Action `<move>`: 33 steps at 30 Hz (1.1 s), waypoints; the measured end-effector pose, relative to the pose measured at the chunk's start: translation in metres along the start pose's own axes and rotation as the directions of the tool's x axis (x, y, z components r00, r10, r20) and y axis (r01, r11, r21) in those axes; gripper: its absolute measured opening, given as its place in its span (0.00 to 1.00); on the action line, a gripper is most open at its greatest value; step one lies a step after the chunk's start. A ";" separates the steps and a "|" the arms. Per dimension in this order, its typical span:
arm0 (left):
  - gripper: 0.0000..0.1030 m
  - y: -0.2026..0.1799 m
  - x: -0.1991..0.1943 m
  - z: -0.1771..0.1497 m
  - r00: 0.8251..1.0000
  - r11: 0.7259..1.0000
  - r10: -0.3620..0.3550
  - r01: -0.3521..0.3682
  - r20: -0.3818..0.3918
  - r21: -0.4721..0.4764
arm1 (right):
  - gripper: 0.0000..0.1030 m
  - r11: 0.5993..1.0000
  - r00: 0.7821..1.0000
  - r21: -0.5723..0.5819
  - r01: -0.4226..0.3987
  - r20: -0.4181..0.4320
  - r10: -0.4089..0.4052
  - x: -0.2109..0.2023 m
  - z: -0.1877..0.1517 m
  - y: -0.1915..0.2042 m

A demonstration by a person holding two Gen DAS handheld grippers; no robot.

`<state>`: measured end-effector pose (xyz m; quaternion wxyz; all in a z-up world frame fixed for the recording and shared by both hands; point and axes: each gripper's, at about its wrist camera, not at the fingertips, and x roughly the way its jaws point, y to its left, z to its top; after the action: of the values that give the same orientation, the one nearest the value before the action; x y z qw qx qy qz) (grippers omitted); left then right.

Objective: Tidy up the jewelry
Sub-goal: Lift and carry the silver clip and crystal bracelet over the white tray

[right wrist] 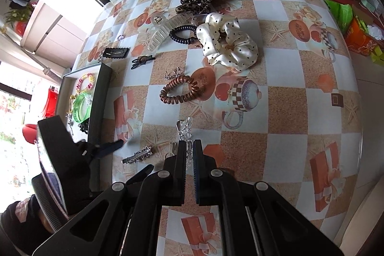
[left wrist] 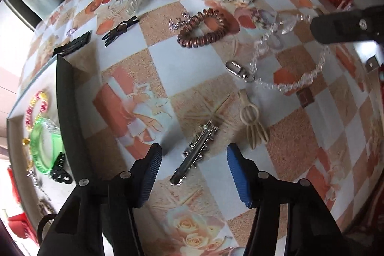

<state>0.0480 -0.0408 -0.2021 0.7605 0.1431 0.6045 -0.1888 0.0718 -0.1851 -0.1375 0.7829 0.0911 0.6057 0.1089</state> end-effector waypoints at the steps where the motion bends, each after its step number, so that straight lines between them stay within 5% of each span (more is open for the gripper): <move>1: 0.50 0.001 0.000 0.000 1.000 1.000 -0.015 0.015 0.002 -0.007 | 0.05 1.000 1.000 0.001 -0.001 0.000 0.001 -0.001 0.000 0.000; 3: 0.26 0.001 -0.002 0.001 1.000 1.000 -0.024 0.024 0.010 -0.005 | 0.05 1.000 1.000 0.002 -0.001 0.001 0.001 -0.002 -0.001 0.001; 4: 0.25 0.002 -0.002 0.001 0.999 1.000 -0.030 0.030 0.011 -0.008 | 0.05 1.000 1.000 0.003 0.000 0.000 0.000 -0.003 -0.001 0.001; 18: 0.24 0.029 -0.043 -0.013 0.991 0.976 -0.096 0.112 0.095 -0.188 | 0.05 1.000 1.000 0.024 0.007 -0.011 -0.007 -0.010 -0.010 0.004; 33: 0.24 0.056 -0.120 -0.040 0.977 0.932 -0.022 0.097 0.213 -0.349 | 0.05 0.998 0.999 -0.049 -0.034 0.008 0.035 -0.044 -0.007 0.060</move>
<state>0.0151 0.0404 -0.0951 0.8262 -0.0363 0.5509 -0.1125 0.0505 -0.1401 -0.0819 0.7855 0.0827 0.5979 0.1369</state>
